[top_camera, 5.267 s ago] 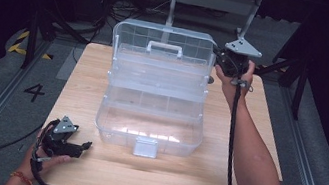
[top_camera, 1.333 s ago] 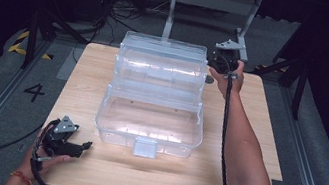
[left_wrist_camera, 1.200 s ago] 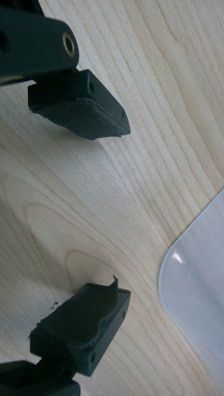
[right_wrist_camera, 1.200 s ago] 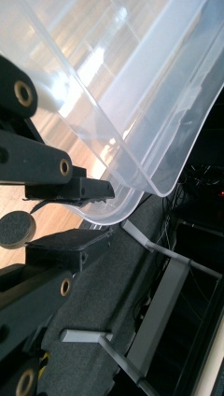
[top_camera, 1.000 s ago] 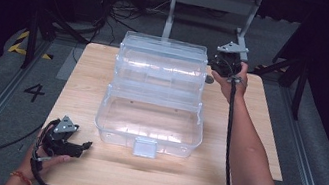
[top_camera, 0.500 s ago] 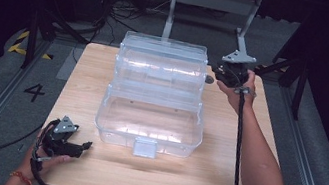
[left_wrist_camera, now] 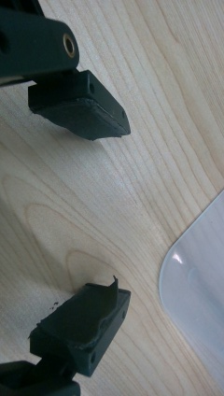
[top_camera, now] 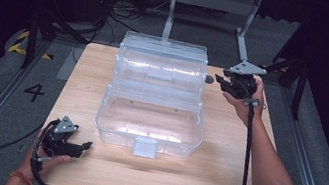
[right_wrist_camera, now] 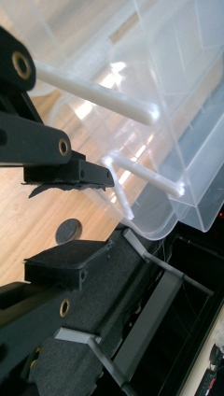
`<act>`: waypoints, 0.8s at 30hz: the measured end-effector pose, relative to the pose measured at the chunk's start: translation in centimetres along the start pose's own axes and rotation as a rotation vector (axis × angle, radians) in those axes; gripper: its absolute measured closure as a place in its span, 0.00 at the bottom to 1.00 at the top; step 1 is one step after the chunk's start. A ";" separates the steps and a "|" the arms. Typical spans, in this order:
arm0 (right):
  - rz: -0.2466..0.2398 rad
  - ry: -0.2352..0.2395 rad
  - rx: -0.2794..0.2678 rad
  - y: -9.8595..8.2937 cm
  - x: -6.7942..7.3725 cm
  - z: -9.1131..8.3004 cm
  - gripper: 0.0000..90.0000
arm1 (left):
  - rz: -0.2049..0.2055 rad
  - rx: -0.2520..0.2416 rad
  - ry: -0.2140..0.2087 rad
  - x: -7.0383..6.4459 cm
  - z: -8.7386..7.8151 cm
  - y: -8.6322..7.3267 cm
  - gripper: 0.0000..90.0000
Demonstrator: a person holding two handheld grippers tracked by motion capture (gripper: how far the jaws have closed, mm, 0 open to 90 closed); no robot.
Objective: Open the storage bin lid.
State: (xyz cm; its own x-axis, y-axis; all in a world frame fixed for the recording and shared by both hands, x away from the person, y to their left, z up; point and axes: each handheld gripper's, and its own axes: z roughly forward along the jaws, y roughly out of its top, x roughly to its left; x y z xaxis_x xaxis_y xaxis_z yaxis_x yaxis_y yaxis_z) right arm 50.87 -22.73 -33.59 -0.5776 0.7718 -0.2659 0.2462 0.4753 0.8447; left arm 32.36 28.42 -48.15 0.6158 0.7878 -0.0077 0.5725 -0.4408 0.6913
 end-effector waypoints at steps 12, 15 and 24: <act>-0.010 0.018 0.001 -2.0 -0.1 -2.9 0.64 | 0.000 -0.003 -0.002 0.0 0.0 0.0 0.21; -0.018 0.025 0.003 -2.5 0.1 -3.6 0.61 | 0.001 -0.001 0.000 0.0 0.0 0.0 0.21; -0.054 0.034 0.014 -4.3 0.6 -5.8 0.57 | -0.001 -0.002 0.000 0.0 0.0 0.0 0.21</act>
State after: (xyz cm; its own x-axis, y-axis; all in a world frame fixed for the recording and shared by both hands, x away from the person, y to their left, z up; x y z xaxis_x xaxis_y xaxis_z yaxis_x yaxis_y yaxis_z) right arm 44.91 -26.74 -34.71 -0.6160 0.7305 -0.2948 0.2250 0.5219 0.8228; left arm 32.36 28.42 -48.17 0.6152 0.7883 -0.0084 0.5721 -0.4390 0.6928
